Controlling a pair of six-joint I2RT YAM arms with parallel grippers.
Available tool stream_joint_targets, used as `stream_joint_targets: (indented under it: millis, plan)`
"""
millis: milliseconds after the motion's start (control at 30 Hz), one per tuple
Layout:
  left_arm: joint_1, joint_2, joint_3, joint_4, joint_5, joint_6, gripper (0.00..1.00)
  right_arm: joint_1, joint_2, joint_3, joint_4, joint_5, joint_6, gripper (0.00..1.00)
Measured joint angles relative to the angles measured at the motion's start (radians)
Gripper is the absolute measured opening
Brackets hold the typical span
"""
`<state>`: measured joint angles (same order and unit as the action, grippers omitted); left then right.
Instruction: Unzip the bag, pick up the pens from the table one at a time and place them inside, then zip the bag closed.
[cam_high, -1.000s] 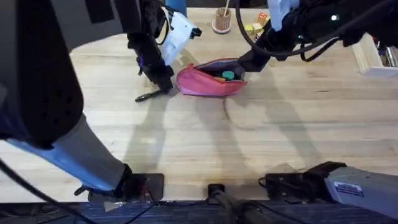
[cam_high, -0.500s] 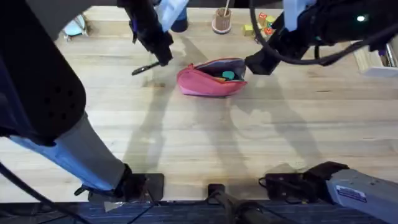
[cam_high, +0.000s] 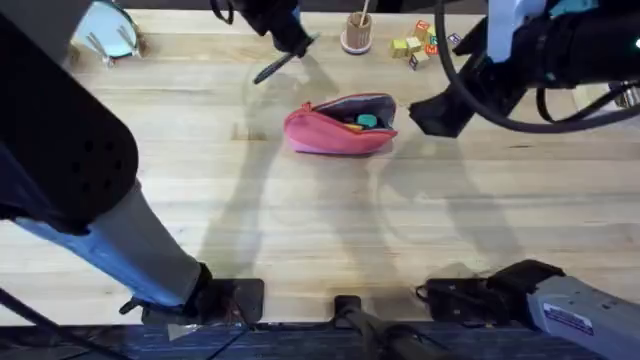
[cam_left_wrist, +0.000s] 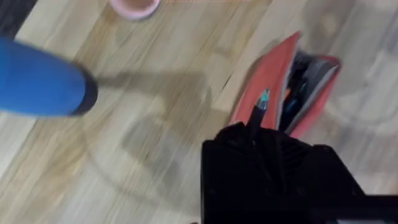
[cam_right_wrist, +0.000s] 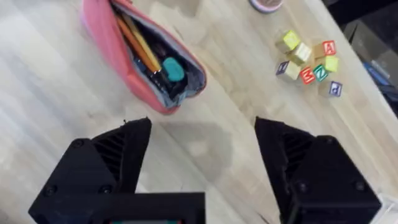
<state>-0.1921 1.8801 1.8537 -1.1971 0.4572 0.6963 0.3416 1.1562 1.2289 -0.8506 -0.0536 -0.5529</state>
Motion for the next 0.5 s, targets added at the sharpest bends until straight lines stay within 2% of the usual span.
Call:
stream_joint_targets:
  millis: [333, 500]
  plan:
    - [-0.022, 0.0, 0.0, 0.087, 0.337, 0.069, 0.042, 0.0, -0.033, 0.0, -0.049, 0.0, 0.0, 0.998]
    - [-0.056, 0.0, 0.0, 0.09, 0.419, 0.101, 0.042, 0.0, -0.081, 0.0, -0.051, 0.0, 0.0, 0.997]
